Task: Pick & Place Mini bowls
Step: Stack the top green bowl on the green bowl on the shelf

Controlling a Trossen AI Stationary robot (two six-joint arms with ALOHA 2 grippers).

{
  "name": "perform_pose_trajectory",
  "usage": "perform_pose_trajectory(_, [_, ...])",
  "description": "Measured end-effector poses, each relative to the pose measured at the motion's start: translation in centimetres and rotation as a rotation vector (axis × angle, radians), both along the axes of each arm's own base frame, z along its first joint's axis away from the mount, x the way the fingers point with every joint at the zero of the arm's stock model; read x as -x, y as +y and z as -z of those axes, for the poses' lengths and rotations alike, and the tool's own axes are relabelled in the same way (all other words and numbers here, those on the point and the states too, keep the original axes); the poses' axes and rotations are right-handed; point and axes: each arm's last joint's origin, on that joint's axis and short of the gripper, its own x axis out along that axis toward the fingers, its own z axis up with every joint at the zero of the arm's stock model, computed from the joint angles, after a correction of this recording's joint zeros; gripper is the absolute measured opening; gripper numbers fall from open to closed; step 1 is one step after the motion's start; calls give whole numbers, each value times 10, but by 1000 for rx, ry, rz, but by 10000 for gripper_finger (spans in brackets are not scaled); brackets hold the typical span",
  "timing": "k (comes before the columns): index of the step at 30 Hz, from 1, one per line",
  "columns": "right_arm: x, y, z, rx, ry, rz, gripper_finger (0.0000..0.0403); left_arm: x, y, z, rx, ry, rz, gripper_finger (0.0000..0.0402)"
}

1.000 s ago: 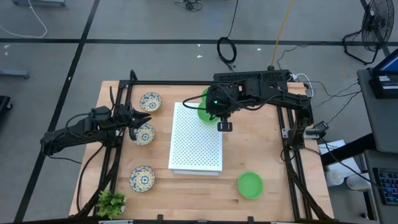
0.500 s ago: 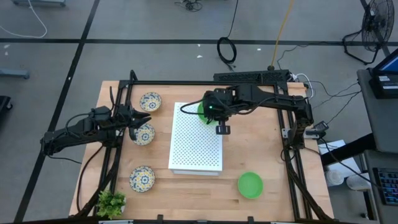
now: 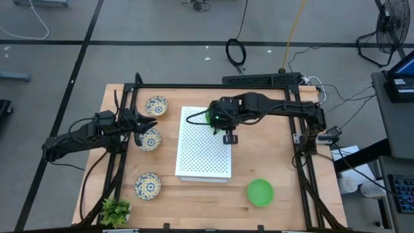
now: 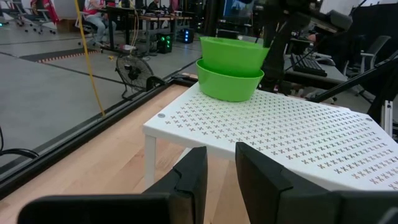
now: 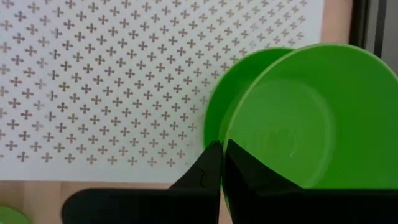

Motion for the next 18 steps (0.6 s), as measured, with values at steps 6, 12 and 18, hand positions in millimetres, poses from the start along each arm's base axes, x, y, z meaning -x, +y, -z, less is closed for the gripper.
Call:
perform_pose_trajectory(6, [-1,2,5,0,12,-5,0,0,0,0,0,0,0,88])
perform_pose_trajectory(12, [-3,2,7,-3,-1,-8,0,0,0,0,0,0,0,88])
perform_pose_trajectory(18, [-6,3,5,-55,-39,-29,0,0,0,0,0,0,0,88])
